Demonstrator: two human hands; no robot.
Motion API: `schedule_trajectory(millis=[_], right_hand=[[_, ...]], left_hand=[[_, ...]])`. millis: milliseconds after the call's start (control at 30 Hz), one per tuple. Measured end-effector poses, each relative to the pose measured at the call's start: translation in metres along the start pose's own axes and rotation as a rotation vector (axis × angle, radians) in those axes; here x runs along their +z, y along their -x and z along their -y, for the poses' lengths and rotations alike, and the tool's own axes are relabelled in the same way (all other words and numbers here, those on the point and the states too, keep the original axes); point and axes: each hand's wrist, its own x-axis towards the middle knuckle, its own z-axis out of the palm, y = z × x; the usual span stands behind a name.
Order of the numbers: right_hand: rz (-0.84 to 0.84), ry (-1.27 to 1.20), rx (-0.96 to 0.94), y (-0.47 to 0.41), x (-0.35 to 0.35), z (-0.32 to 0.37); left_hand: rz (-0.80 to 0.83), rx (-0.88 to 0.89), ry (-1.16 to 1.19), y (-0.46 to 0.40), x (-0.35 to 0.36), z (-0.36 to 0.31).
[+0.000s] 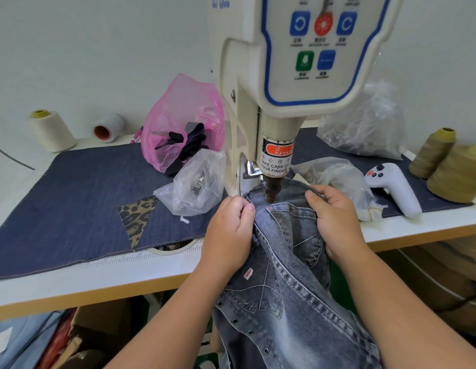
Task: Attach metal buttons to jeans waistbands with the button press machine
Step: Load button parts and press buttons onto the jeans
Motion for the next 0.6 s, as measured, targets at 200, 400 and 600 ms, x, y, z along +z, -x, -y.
schedule_trajectory(millis=[200,400,600], right_hand=[[-0.002,-0.007,0.005,-0.0007,0.0008,0.0007],[-0.007,-0.001,0.02,-0.0017,0.0005,0.0007],[-0.011,0.014,0.028,-0.0036,0.0007,-0.001]], left_hand=[[0.007,-0.005,-0.003,-0.0004,0.0,-0.0001],[0.006,-0.005,-0.007,-0.0005,0.0001,-0.0001],[0.006,-0.001,-0.006,-0.0007,0.0004,0.0003]])
